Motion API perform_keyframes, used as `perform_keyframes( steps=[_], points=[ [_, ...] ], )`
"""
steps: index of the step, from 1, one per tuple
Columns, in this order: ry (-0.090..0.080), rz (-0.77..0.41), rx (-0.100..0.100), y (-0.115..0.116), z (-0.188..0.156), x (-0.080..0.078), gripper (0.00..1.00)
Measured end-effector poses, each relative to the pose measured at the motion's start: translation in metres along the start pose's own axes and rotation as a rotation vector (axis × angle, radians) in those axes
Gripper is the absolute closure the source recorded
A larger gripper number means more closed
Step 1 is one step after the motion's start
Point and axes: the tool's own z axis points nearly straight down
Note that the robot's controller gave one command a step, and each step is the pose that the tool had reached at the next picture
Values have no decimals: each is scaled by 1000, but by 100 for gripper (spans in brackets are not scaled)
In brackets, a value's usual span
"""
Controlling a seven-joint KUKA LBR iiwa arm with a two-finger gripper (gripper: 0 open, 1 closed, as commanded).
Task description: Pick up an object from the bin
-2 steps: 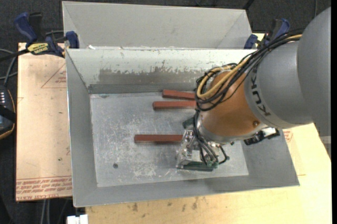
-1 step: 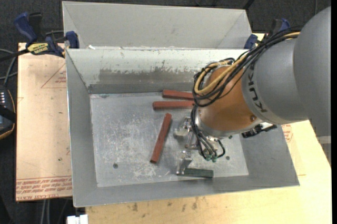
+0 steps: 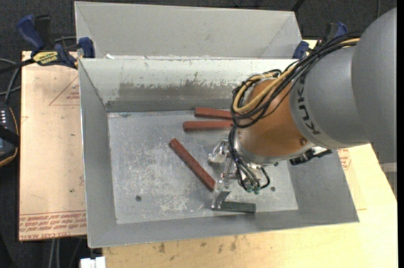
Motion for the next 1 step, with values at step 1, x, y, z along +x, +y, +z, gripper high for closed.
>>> perform_keyframes(
  steps=[1],
  points=[
    [15, -127, 7, 13, -7, -8, 0]
  ],
)
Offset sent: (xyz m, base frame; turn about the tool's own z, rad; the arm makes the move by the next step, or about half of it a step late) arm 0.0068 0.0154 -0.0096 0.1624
